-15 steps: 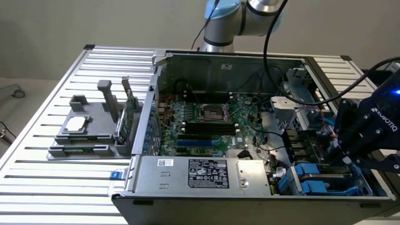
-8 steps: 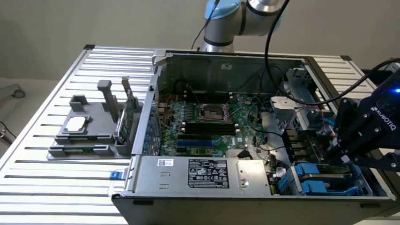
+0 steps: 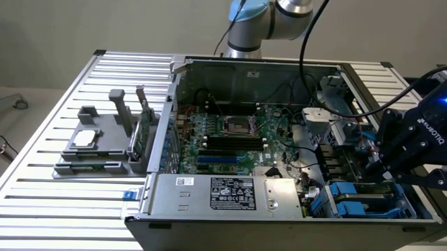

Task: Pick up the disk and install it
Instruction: 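Insert the first disk wire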

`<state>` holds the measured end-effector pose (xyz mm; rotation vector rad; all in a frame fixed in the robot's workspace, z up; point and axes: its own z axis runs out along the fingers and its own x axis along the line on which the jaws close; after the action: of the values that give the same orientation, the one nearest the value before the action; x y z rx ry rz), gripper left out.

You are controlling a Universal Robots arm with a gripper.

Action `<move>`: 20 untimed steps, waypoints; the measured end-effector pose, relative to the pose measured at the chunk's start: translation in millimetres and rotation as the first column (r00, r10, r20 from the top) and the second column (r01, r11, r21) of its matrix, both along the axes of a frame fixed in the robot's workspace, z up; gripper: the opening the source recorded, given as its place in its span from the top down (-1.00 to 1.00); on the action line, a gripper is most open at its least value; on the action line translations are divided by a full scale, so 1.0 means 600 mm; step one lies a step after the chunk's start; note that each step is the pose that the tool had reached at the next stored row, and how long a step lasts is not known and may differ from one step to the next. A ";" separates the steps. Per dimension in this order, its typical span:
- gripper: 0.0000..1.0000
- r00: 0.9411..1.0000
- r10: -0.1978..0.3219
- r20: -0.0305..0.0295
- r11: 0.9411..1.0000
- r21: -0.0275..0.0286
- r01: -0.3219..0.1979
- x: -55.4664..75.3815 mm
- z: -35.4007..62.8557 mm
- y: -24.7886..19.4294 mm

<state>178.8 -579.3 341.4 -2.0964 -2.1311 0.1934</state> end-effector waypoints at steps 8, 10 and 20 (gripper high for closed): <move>0.66 0.999 -0.046 -0.012 0.999 -0.003 0.046 0.005 -0.003 0.0007; 0.66 0.998 -0.053 -0.015 0.999 -0.005 0.053 0.007 -0.003 0.0007; 0.66 0.995 -0.082 -0.048 0.996 -0.025 0.081 0.019 -0.004 0.0007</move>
<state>189.9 -578.8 338.8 -2.1641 -2.0211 0.2582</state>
